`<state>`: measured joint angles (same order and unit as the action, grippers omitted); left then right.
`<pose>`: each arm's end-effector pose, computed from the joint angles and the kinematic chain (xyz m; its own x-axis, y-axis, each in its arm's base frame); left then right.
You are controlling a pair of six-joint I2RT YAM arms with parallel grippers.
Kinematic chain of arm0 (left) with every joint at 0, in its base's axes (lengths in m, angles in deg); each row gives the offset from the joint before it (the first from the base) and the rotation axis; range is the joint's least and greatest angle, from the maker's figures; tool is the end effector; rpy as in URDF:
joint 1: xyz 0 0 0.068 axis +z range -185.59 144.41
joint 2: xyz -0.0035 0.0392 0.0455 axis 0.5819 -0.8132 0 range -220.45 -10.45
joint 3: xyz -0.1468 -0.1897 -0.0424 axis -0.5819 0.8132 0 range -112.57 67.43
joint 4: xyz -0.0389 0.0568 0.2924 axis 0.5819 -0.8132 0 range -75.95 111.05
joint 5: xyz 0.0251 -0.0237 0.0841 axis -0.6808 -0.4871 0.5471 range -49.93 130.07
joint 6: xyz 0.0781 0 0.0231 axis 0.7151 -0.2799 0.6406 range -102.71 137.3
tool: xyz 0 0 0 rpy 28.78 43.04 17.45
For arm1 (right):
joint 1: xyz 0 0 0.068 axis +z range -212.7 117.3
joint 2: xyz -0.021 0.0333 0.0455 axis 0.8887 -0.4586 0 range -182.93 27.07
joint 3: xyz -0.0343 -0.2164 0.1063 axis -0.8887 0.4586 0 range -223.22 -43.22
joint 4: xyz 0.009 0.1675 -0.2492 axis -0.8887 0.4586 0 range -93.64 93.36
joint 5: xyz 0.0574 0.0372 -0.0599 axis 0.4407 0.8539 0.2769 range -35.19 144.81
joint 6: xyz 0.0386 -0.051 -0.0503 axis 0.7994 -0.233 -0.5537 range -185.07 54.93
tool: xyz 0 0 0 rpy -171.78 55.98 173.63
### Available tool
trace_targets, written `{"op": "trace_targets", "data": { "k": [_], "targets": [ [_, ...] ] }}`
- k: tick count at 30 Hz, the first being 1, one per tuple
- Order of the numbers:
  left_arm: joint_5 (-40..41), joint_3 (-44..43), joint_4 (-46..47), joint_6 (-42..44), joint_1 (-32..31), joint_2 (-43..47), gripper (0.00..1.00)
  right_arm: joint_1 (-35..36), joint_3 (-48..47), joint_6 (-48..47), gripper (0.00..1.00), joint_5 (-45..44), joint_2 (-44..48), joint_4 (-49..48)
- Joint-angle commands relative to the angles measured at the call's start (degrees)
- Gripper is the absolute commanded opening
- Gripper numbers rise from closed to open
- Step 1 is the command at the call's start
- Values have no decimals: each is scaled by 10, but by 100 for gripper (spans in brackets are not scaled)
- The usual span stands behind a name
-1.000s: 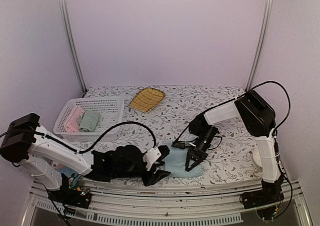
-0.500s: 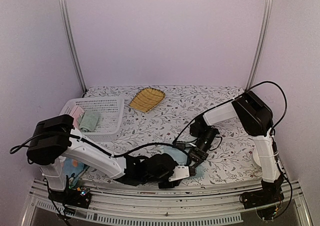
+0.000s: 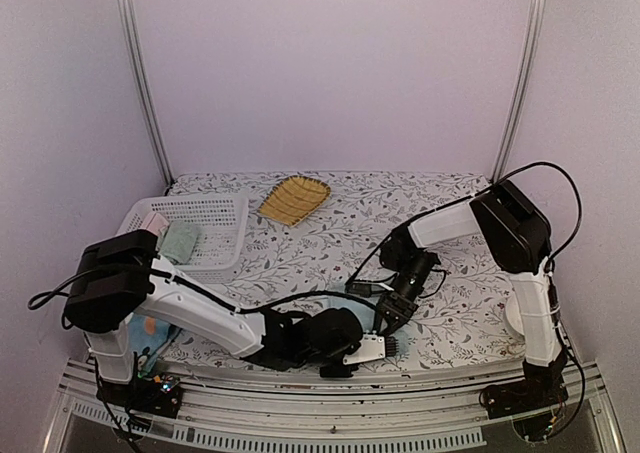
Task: Roll the towels
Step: Roll the towel at the center of the board.
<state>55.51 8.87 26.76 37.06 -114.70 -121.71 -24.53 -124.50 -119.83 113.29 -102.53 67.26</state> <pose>0.0984 -0.4115 0.0360 0.1786 0.7976 -0.5761 0.9052 0.0963 0.4139 0.2378 0.2636 0.0228 -0.3991 -0.8570 -0.3260 -0.5582 -0.0550 0.8279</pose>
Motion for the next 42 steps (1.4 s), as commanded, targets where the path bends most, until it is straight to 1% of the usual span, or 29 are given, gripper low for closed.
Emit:
{"op": "trace_targets", "data": {
  "k": [1, 4, 6, 7, 8, 10, 14, 17, 19, 22, 26, 30, 35, 40, 42],
  "targets": [
    [-67, -15, -76, -33, 3, 0, 14, -37, -35, 6, 34, -17, 100, 18],
    [-145, -27, -108, -67, 32, 5, 13, -68, -54, 33, 37, -19, 202, -3],
    [-188, -38, -125, -98, 54, -1, 13, -75, -55, 65, 38, -43, 271, -40],
    [-195, -41, -127, -110, 63, -6, 13, -76, -51, 93, 38, -58, 307, -62],
    [-205, -45, -130, -123, 74, -19, 12, -76, -45, 109, 38, -71, 338, -81],
    [-255, -70, -150, -147, 100, -53, 12, -75, -22, 138, 37, -81, 406, -117],
    [-381, -117, -195, -196, 149, -95, 12, -73, 44, 121, 36, -66, 522, -154],
    [-471, -143, -217, -231, 179, -116, 13, -53, 91, 83, 36, -75, 562, -151],
    [-509, -149, -223, -253, 195, -126, 13, -23, 128, 77, 36, -121, 566, -158],
    [-565, -159, -232, -276, 214, -142, 14, 17, 199, 93, 36, -230, 563, -221],
    [-593, -184, -262, -285, 224, -166, 14, 63, 280, 96, 45, -331, 544, -317],
    [-595, -205, -290, -287, 226, -177, 15, 105, 317, 96, 53, -406, 498, -391],
    [-590, -212, -302, -291, 228, -180, 15, 135, 333, 104, 54, -460, 446, -459],
    [-589, -212, -302, -297, 231, -183, 15, 150, 340, 109, 54, -463, 407, -478],
    [-586, -212, -302, -300, 232, -184, 15, 157, 341, 113, 51, -467, 392, -475]
  ]
}}
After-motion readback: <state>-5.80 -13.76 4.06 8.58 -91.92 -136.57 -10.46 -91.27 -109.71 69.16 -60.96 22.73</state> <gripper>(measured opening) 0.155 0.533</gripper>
